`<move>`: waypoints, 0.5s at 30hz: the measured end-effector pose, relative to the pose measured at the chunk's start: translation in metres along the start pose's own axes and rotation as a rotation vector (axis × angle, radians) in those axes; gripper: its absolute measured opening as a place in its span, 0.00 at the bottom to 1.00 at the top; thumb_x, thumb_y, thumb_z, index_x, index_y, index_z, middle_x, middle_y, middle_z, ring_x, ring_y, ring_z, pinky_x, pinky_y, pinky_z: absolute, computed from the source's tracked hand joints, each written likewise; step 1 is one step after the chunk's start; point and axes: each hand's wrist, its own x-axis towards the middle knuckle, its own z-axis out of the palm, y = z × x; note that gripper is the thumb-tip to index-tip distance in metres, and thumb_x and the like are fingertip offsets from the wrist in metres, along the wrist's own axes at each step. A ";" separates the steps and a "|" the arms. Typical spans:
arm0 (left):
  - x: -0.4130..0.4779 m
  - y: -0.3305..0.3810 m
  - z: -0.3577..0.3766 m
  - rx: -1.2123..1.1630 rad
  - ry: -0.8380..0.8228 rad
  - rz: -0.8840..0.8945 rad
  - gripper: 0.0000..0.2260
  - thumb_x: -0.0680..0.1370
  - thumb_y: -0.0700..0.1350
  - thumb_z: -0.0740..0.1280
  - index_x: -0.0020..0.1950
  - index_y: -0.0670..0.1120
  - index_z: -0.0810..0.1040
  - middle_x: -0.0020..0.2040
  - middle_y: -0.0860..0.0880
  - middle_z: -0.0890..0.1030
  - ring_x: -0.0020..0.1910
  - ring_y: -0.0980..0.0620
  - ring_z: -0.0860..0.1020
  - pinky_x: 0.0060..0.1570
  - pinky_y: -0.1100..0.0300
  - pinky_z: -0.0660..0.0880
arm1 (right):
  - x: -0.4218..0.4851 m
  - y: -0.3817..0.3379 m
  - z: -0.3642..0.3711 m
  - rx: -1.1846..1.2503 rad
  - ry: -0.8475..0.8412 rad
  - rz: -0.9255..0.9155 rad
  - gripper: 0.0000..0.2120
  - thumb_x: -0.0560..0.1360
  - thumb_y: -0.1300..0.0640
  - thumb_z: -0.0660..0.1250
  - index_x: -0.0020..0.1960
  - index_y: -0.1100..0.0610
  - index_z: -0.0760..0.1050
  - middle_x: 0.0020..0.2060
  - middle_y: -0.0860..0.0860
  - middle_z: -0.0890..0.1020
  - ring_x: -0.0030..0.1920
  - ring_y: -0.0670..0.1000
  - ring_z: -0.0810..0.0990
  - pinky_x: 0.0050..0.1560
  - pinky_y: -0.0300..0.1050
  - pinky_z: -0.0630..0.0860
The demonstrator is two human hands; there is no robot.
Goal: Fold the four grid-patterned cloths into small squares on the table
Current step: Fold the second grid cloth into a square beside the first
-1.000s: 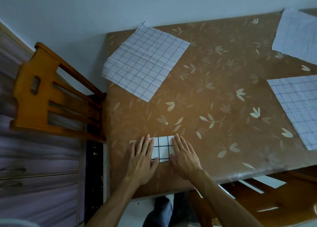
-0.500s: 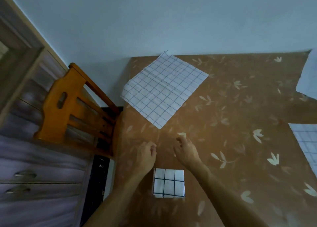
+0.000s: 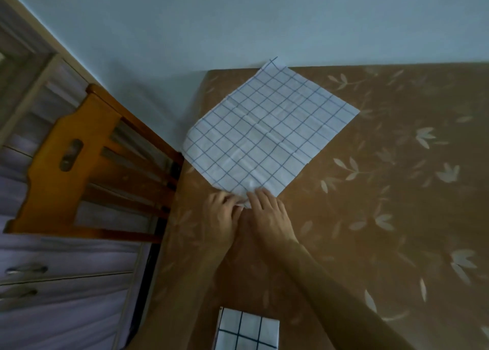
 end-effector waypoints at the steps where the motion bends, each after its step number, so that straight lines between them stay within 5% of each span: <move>1: -0.001 0.000 0.000 0.022 0.006 0.026 0.14 0.82 0.54 0.59 0.56 0.51 0.82 0.51 0.52 0.81 0.53 0.51 0.74 0.54 0.54 0.73 | 0.003 0.000 0.001 0.025 0.021 -0.004 0.25 0.78 0.50 0.53 0.70 0.60 0.71 0.67 0.59 0.76 0.70 0.60 0.73 0.67 0.57 0.73; 7: -0.025 0.026 -0.007 -0.069 0.031 0.093 0.14 0.82 0.55 0.59 0.52 0.49 0.80 0.48 0.53 0.80 0.52 0.51 0.73 0.54 0.53 0.71 | -0.004 0.017 -0.005 0.098 0.074 0.003 0.08 0.70 0.60 0.73 0.49 0.56 0.81 0.49 0.54 0.81 0.50 0.57 0.80 0.51 0.53 0.79; 11: -0.046 0.034 -0.016 -0.062 -0.037 0.154 0.18 0.77 0.58 0.69 0.62 0.51 0.75 0.66 0.51 0.74 0.68 0.51 0.68 0.71 0.54 0.63 | -0.034 0.036 -0.033 0.226 0.038 0.036 0.08 0.73 0.59 0.71 0.52 0.54 0.79 0.51 0.50 0.81 0.53 0.54 0.79 0.57 0.49 0.73; 15: -0.061 0.029 -0.027 0.015 -0.059 0.163 0.22 0.75 0.44 0.73 0.67 0.48 0.74 0.68 0.48 0.75 0.71 0.48 0.69 0.73 0.52 0.61 | -0.077 0.057 -0.065 0.296 0.007 0.027 0.11 0.75 0.62 0.66 0.56 0.52 0.76 0.53 0.48 0.81 0.53 0.53 0.80 0.56 0.50 0.77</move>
